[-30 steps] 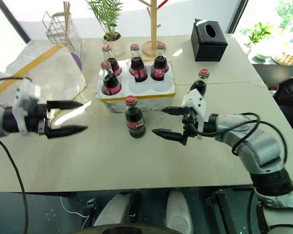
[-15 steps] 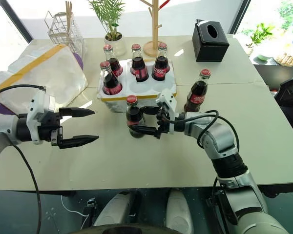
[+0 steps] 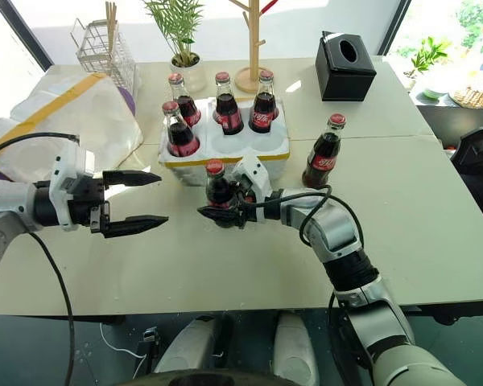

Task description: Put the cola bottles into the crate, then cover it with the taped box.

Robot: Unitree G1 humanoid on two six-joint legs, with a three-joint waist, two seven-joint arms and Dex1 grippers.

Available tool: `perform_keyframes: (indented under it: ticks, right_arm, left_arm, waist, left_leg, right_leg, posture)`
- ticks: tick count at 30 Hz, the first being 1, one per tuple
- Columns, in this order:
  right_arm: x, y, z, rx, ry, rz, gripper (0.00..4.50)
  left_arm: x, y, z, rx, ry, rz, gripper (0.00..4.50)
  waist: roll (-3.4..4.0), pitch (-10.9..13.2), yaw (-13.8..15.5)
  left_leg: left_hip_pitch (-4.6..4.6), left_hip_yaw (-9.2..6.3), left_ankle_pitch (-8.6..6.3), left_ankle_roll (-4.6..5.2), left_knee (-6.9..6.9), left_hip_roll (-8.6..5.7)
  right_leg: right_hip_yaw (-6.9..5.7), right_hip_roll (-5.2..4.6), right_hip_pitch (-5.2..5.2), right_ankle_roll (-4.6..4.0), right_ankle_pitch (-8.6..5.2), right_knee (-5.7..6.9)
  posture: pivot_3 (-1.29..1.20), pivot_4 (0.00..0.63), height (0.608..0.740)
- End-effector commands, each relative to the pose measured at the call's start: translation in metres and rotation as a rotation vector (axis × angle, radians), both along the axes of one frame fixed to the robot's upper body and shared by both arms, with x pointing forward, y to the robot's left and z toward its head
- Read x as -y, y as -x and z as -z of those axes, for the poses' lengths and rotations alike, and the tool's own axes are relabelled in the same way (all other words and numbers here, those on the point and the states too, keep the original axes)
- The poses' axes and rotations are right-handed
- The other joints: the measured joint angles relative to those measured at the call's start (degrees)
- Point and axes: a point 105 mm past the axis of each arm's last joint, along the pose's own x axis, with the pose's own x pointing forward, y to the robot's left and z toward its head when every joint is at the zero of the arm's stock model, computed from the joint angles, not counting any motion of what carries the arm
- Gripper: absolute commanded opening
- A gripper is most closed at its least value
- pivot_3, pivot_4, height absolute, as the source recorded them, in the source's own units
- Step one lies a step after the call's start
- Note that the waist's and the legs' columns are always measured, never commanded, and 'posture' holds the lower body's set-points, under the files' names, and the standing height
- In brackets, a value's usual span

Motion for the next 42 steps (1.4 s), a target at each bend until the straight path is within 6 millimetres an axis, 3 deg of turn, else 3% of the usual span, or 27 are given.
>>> perform_keyframes:
  ticks: [1, 6, 10, 16, 21, 24, 31, 32, 34, 39, 42]
  right_arm:
    - [0.009, 0.016, -0.071, 0.132, -0.155, -0.075, 2.85]
    - [0.021, 0.019, -0.134, 0.211, -0.238, -0.110, 2.85]
    - [0.013, -0.012, -0.157, 0.302, -0.188, 0.001, 2.85]
    - [-0.010, -0.074, -0.150, 0.352, -0.095, 0.216, 2.85]
    - [-0.020, -0.104, -0.132, 0.333, -0.012, 0.271, 2.85]
    - [-0.025, -0.103, -0.111, 0.287, 0.051, 0.217, 2.85]
    - [-0.035, -0.100, -0.083, 0.232, 0.100, 0.172, 2.85]
    - [-0.035, -0.101, -0.080, 0.225, 0.102, 0.175, 3.88]
    - [-0.036, -0.102, -0.075, 0.213, 0.108, 0.186, 4.48]
    - [-0.035, -0.101, -0.070, 0.219, 0.128, 0.198, 4.48]
    - [-0.025, -0.095, -0.084, 0.234, 0.098, 0.203, 4.48]
  left_arm:
    - [-0.001, 0.001, -0.011, 0.031, 0.031, -0.003, 4.50]
    - [0.000, -0.001, -0.012, 0.030, 0.052, -0.009, 4.50]
    - [0.006, -0.003, -0.013, 0.037, 0.078, -0.003, 4.50]
    - [0.011, -0.006, -0.013, 0.061, 0.074, 0.002, 4.50]
    - [0.010, -0.008, -0.016, 0.074, 0.083, -0.012, 4.50]
    - [0.009, -0.008, -0.018, 0.084, 0.086, -0.022, 4.50]
    - [0.009, -0.014, -0.018, 0.099, 0.090, -0.034, 4.50]
    - [0.011, -0.015, -0.017, 0.101, 0.089, -0.030, 4.50]
    - [0.013, -0.017, -0.018, 0.105, 0.092, -0.021, 4.50]
    - [0.018, -0.022, -0.021, 0.111, 0.104, -0.001, 4.50]
    - [0.023, -0.022, -0.022, 0.111, 0.117, 0.021, 4.50]
  waist:
    - [0.02, 0.01, -0.17]
    - [0.09, 0.06, -0.83]
    - [0.10, 0.06, -1.01]
    - [0.09, 0.06, -0.97]
    - [0.09, 0.06, -1.06]
    - [0.09, 0.06, -1.29]
    - [0.09, 0.06, -2.46]
    - [0.09, 0.06, -2.44]
    - [0.09, 0.06, -2.41]
    - [0.09, 0.06, -2.45]
    - [0.09, 0.06, -2.40]
  left_leg:
    - [-0.03, 0.00, 0.00, 0.00, 0.00, 0.00]
    - [-0.05, 0.01, -0.01, 0.02, -0.03, 0.00]
    - [-0.04, 0.05, 0.00, 0.01, -0.13, 0.07]
    - [-0.03, 0.42, 0.04, -0.06, -0.10, 0.04]
    - [-0.06, 0.51, 0.03, -0.05, -0.11, 0.02]
    - [-0.07, 0.53, 0.02, -0.03, -0.12, 0.02]
    - [-0.05, 0.56, 0.02, -0.04, -0.12, 0.04]
    - [-0.06, 0.56, 0.02, -0.04, -0.12, 0.04]
    - [-0.06, 0.56, 0.02, -0.04, -0.12, 0.04]
    - [-0.05, 0.56, 0.02, -0.04, -0.12, 0.03]
    - [-0.06, 0.57, 0.02, -0.04, -0.12, 0.04]
  right_leg:
    - [0.02, 0.00, -0.03, 0.00, 0.00, 0.00]
    - [0.05, 0.01, -0.11, 0.00, 0.00, 0.05]
    - [0.11, 0.08, -0.23, -0.05, -0.03, 0.15]
    - [0.52, 0.06, -0.47, -0.05, -0.03, 0.48]
    - [0.65, 0.07, -0.58, -0.06, -0.02, 0.57]
    - [0.68, 0.08, -0.61, -0.09, -0.01, 0.58]
    - [0.72, 0.11, -0.63, -0.08, -0.01, 0.60]
    - [0.73, 0.12, -0.66, -0.09, -0.01, 0.61]
    - [0.73, 0.12, -0.66, -0.09, -0.01, 0.63]
    - [0.74, 0.13, -0.66, -0.09, 0.00, 0.63]
    - [0.76, 0.13, -0.66, -0.09, 0.00, 0.63]
  posture:
    - [0.00, 0.150, 0.740]
    - [0.00, 0.150, 0.740]
    - [0.00, 0.150, 0.740]
    - [0.00, 0.150, 0.740]
    - [0.00, 0.150, 0.740]
    - [0.00, 0.150, 0.740]
    - [0.00, 0.150, 0.740]
    - [0.00, 0.150, 0.740]
    - [0.00, 0.150, 0.740]
    - [0.00, 0.150, 0.740]
    - [0.00, 0.150, 0.740]
